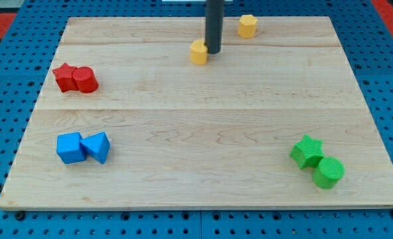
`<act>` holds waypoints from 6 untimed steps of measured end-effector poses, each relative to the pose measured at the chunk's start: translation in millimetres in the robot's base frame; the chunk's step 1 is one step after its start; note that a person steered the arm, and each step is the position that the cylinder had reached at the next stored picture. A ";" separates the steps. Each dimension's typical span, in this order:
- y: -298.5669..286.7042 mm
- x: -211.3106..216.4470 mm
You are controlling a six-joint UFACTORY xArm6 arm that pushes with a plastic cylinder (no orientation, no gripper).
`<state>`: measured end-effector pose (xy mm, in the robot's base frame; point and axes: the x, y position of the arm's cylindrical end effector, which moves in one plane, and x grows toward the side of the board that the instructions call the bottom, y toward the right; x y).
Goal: Push the yellow heart to the center of the board
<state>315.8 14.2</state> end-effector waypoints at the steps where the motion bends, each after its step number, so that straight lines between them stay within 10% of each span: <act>1: 23.0 -2.9; 4: -37.0 -25.9; 6: -16.1 60.3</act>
